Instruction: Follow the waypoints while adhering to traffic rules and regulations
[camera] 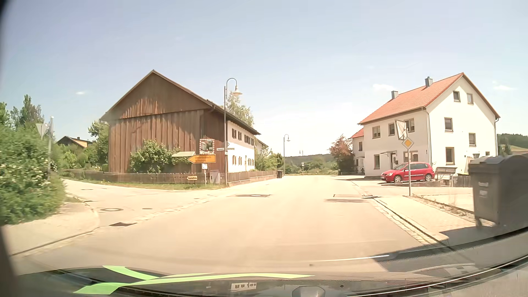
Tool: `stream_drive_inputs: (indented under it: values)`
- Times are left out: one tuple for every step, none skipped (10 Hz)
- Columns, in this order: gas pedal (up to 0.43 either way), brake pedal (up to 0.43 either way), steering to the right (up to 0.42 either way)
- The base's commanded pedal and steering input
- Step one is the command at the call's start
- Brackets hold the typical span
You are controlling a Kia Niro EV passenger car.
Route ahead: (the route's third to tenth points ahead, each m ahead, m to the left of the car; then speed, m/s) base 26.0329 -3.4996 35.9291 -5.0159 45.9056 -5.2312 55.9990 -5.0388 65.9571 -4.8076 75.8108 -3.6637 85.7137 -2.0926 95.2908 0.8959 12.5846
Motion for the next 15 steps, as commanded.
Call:
stream_drive_inputs:
  values:
    - [0.177,0.0,0.045]
    - [0.177,0.0,0.046]
    - [0.177,0.0,0.046]
    - [0.177,0.0,0.046]
    - [0.177,0.0,0.046]
    - [0.189,0.0,0.046]
    - [0.189,0.0,0.045]
    - [0.189,0.0,0.044]
    - [0.189,0.0,0.039]
    - [0.189,0.0,0.034]
    - [0.189,0.0,0.024]
    - [0.189,0.0,0.015]
    - [0.189,0.0,0.012]
    - [0.189,0.0,0.008]
    - [0.189,0.0,0.0]
